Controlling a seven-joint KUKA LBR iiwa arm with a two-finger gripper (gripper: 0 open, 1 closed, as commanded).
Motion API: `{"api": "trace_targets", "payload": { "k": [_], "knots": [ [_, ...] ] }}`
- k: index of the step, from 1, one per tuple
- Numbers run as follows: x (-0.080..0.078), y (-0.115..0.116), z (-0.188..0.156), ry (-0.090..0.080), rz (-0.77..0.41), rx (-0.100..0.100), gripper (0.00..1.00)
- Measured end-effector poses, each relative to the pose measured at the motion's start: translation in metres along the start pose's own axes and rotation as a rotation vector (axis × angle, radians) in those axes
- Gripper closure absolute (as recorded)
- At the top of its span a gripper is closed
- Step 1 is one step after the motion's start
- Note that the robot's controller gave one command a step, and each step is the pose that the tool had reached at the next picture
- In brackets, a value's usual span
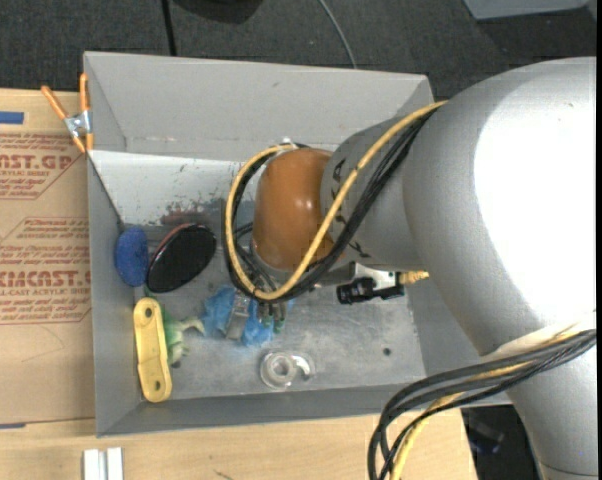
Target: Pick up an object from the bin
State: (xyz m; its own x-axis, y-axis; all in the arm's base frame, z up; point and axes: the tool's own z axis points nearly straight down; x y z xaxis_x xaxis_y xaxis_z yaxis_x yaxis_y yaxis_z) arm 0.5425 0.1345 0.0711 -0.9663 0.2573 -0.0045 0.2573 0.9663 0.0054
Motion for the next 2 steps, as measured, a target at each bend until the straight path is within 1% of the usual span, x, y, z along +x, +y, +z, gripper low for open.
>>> {"api": "trace_targets", "payload": {
  "k": [1,2],
  "knots": [
    [0.045,-0.0004,-0.001,0.001,0.009,-0.001,1.0],
    [0.0449,-0.0004,-0.0011,0.001,0.009,-0.001,1.0]
  ]
}}
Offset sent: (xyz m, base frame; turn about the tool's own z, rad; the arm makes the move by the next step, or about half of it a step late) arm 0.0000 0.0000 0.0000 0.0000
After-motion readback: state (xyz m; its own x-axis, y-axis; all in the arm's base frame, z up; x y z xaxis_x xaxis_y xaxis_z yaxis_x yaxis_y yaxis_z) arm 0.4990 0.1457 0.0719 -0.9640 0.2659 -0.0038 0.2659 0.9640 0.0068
